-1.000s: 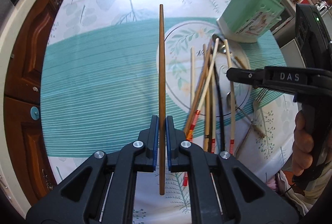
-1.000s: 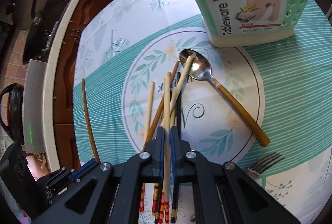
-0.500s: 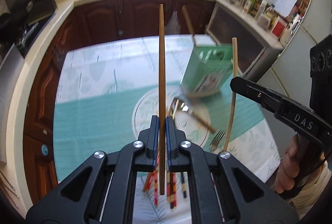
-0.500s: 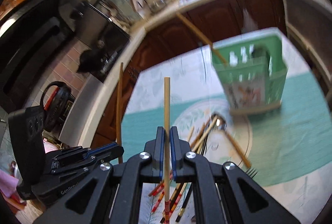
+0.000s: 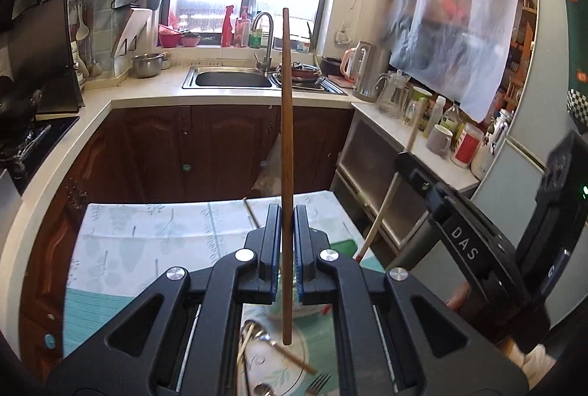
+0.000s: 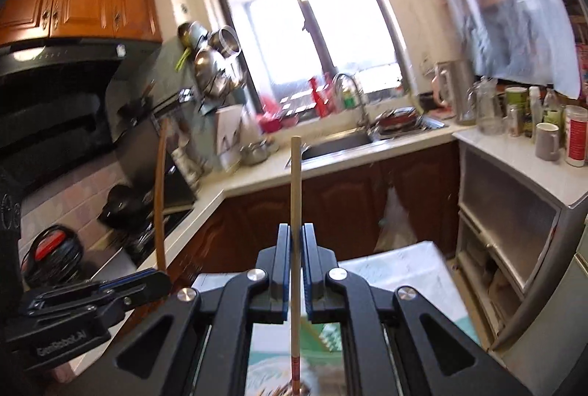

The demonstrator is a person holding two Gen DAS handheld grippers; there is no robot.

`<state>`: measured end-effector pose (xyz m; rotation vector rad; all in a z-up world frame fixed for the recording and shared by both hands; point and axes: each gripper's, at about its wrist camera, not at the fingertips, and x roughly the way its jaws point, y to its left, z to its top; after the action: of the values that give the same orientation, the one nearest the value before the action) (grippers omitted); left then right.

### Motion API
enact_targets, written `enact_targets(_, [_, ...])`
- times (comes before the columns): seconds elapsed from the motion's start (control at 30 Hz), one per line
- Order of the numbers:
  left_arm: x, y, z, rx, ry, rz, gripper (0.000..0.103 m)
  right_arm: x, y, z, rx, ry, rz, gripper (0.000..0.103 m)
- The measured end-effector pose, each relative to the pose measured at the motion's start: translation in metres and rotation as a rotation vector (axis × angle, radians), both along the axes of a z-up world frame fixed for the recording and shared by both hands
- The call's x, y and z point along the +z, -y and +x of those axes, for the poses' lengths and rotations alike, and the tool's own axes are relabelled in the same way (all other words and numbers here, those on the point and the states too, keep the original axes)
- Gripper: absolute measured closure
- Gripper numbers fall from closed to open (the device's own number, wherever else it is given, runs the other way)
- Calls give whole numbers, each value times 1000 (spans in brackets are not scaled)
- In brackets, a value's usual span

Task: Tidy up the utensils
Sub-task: 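Carry both chopsticks up into the green holder and open both tools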

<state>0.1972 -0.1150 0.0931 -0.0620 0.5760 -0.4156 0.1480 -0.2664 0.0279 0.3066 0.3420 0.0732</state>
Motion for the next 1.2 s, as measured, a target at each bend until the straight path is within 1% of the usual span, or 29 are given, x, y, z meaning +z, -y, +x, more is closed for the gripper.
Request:
enact_targets(0.13, [-22, 25, 19, 15, 55, 3, 99, -10, 24, 1, -112, 139, 15, 98])
enact_targets(0.23, [-42, 37, 34, 29, 67, -12, 99, -18, 37, 3, -166, 190, 51, 98])
enact_targets(0.3, [-54, 44, 45, 42, 69, -23, 99, -22, 41, 5, -189, 213, 56, 98])
enact_targets(0.37, [-67, 48, 55, 50, 75, -27, 99, -27, 42, 10, -181, 216, 51, 98])
enact_targets(0.47, [-84, 53, 68, 56, 93, -42, 99, -35, 34, 21, -136, 198, 5, 98])
enact_targets(0.53, [-98, 48, 71, 62, 99, -46, 99, -41, 25, 24, -100, 189, -40, 98])
enact_targets(0.63, [-118, 44, 78, 63, 99, -53, 99, -53, 21, 29, -69, 161, -73, 98])
enact_targets(0.83, [-156, 40, 84, 74, 102, -59, 99, -79, 20, 37, 44, 71, -74, 98])
enact_targets(0.93, [-171, 35, 81, 80, 68, -54, 99, -88, 16, 42, 110, 18, -65, 97])
enact_targets(1.03, [-182, 26, 80, 57, 0, -43, 97, -95, 11, 49, 181, -48, -54, 97])
enact_targets(1.13, [-187, 15, 79, 45, -62, -39, 89, -103, 8, 56, 242, -128, -35, 95])
enact_targets(1.17, [-188, 10, 78, 51, -81, -41, 82, -105, 8, 56, 250, -139, -28, 94])
enact_targets(1.2, [-188, 4, 76, 57, -99, -44, 72, -107, 8, 56, 256, -149, -20, 92])
